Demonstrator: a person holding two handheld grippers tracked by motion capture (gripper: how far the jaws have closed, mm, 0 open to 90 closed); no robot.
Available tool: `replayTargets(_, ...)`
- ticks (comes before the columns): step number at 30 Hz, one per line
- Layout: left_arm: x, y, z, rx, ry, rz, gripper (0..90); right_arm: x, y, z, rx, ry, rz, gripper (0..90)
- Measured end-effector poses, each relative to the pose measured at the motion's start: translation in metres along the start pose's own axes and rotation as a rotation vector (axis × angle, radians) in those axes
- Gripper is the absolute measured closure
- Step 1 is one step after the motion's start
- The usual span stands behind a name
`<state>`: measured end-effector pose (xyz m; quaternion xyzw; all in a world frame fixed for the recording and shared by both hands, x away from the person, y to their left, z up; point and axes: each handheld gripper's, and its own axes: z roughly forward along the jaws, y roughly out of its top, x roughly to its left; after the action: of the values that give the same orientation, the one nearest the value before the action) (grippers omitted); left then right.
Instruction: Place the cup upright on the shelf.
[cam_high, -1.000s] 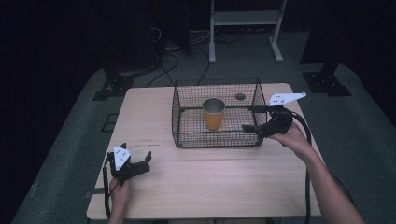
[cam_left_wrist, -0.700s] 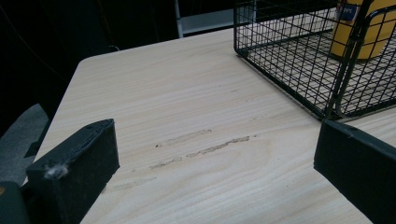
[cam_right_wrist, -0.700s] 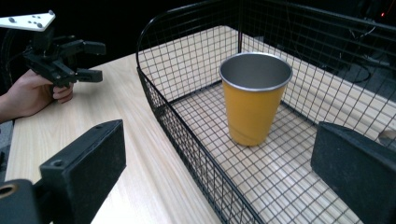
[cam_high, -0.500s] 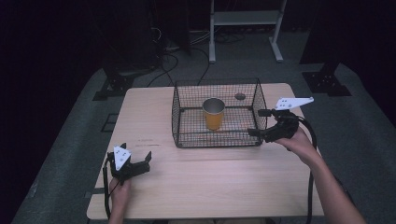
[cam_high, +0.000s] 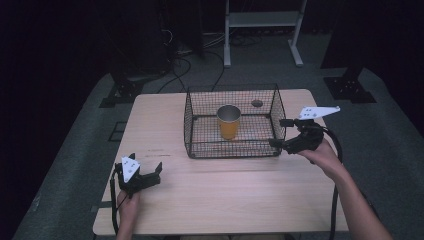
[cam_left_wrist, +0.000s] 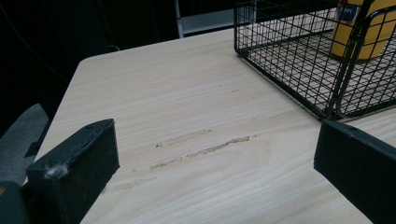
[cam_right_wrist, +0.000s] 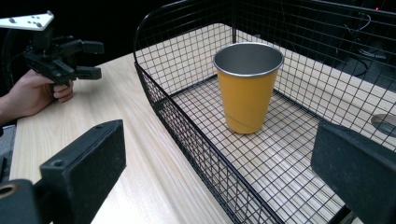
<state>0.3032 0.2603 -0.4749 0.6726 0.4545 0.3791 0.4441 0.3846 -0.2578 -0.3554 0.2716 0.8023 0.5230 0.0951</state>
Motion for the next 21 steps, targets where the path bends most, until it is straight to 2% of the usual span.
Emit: replayTargets(21, 0.0, 0.0, 0.0, -0.001, 0.0, 0.0, 0.0, -0.002, -0.012, -0.015, -0.016, -0.011, 0.028, 2.5)
